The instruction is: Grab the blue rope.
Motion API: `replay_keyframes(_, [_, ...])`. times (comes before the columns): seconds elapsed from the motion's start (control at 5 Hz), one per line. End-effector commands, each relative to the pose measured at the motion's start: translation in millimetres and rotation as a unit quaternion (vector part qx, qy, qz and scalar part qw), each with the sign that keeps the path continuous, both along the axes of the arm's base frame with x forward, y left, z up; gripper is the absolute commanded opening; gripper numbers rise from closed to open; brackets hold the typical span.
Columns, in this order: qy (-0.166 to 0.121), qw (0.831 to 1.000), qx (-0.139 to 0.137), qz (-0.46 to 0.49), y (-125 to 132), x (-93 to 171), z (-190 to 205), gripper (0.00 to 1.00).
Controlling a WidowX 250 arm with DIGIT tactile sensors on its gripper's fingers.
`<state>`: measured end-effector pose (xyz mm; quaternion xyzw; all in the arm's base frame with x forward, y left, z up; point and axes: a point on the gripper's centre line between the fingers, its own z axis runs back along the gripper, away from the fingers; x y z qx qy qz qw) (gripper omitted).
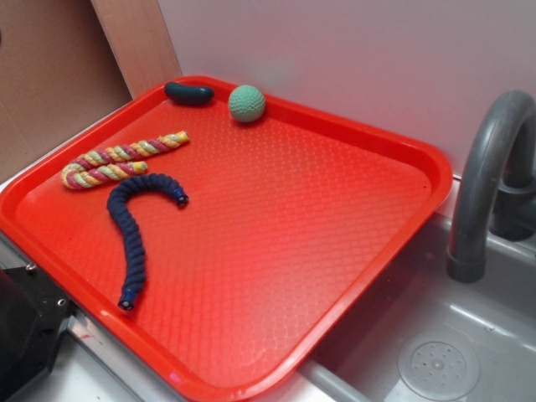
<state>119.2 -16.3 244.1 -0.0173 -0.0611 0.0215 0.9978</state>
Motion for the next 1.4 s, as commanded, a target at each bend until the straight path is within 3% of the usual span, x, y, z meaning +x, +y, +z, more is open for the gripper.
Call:
replay_keyframes(0.0, [0.0,1.0,0.0,0.0,0,0,0,1.0])
replay_keyframes(0.4, [-0.003,0.999,0.007,0.038,7,33,-6,1.0])
replay_keyframes(0.6, [-0.012,0.997,0.021,0.079,32,51,-17,1.0])
replay_keyframes(0.8, [0.015,0.995,0.006,0.102,73,56,-66,1.0])
replay_keyframes(1.0, [0.029,0.997,0.01,0.073,89,63,-111,1.0])
replay_keyframes(1.2, [0.035,0.998,-0.004,0.046,90,66,-139,1.0])
